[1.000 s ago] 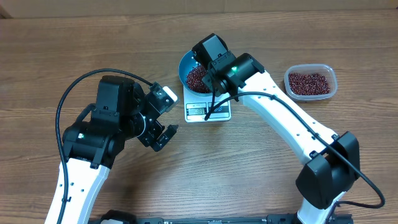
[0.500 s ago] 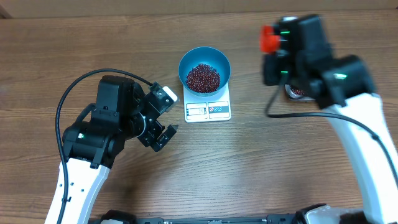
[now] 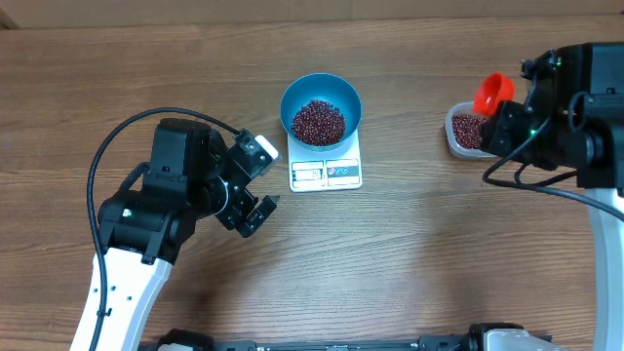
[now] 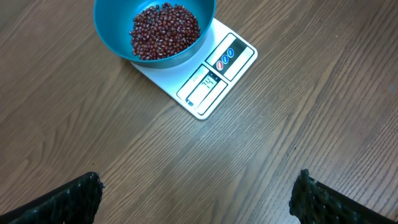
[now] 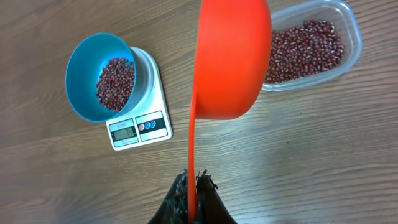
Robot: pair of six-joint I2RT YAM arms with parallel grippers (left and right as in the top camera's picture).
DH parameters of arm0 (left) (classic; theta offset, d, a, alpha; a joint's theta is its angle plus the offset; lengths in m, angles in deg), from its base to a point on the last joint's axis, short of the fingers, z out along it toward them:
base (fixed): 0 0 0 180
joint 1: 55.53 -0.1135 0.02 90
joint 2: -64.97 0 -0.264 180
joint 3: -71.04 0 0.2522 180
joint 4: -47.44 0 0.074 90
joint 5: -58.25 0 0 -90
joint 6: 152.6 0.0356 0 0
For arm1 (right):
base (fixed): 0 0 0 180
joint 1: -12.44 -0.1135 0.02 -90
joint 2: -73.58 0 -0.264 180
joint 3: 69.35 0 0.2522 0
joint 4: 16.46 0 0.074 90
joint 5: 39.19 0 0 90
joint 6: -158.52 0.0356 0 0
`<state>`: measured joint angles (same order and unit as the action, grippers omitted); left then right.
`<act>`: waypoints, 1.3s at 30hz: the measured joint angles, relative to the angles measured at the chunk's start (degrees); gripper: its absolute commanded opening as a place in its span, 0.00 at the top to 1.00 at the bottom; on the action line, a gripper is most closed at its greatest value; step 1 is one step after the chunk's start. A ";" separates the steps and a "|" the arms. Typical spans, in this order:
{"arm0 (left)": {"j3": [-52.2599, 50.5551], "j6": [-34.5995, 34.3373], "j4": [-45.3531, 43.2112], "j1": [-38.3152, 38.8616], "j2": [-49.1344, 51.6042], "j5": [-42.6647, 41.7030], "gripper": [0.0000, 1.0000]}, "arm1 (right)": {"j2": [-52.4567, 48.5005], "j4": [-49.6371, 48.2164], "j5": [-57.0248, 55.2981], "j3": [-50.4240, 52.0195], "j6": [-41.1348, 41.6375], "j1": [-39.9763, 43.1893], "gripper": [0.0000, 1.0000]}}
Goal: Scoop item into bowl and weigh 150g on scale
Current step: 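Move the empty red scoop right back to the bean tub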
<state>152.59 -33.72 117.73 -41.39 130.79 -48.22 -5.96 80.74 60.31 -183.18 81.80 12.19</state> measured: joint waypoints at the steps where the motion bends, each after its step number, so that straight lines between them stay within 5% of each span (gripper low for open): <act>1: 0.00 0.00 0.00 0.00 0.00 0.00 0.00 | 0.00 0.00 0.11 0.00 -0.02 0.33 0.96; 21: 0.00 0.00 0.00 0.00 0.00 0.00 0.00 | 0.00 -5.31 -2.01 1.25 0.39 6.75 0.96; 39: 0.00 0.00 -0.02 0.00 0.00 0.00 0.00 | 0.00 -15.58 -5.33 17.25 2.56 6.75 0.96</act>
<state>152.59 -33.72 117.71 -41.39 130.79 -48.22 -5.96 65.16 54.98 -165.93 84.36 18.95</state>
